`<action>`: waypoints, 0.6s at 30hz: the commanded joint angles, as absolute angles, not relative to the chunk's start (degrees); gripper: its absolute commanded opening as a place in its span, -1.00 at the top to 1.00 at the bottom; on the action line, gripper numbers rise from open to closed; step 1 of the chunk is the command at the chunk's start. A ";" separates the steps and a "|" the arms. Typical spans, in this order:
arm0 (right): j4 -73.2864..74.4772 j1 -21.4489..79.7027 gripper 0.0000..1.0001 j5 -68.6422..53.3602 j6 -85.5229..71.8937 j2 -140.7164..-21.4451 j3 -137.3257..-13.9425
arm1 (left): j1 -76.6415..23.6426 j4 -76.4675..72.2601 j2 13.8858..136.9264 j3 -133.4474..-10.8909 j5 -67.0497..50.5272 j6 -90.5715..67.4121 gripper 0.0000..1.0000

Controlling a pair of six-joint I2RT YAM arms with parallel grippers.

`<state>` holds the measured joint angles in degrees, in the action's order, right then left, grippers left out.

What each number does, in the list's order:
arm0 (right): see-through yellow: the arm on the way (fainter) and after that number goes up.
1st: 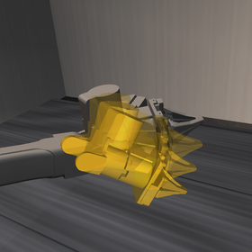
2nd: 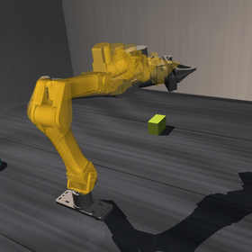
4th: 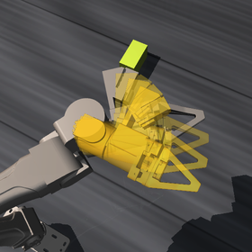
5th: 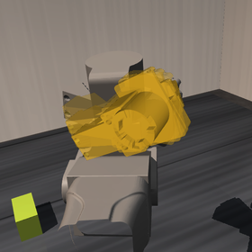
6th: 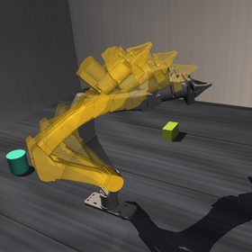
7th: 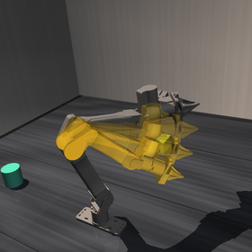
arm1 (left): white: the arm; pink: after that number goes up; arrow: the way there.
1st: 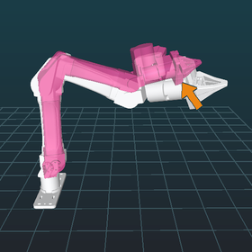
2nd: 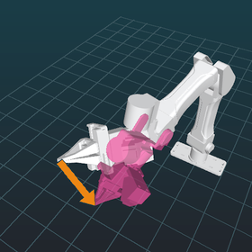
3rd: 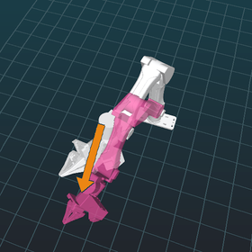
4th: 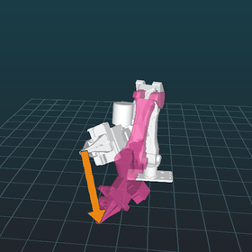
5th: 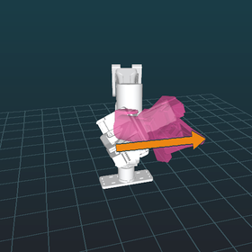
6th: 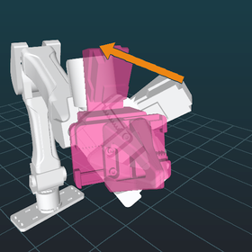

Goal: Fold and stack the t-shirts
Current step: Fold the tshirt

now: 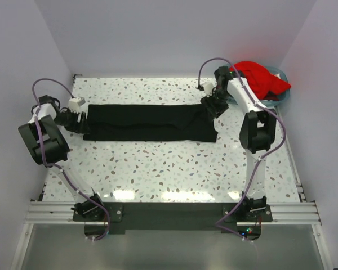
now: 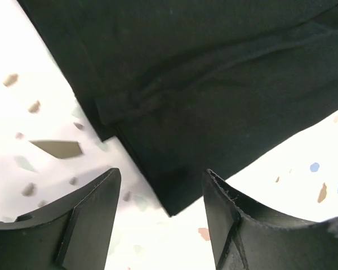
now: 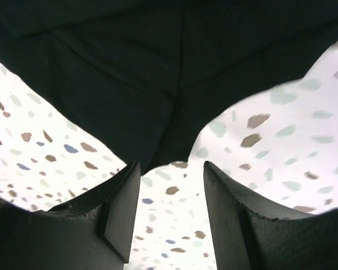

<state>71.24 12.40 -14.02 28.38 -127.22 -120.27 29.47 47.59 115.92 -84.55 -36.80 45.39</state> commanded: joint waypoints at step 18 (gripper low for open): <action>67.85 9.58 0.06 -21.79 15.56 -126.47 -105.47 | 29.80 46.58 117.16 -80.69 -32.25 37.36 -0.29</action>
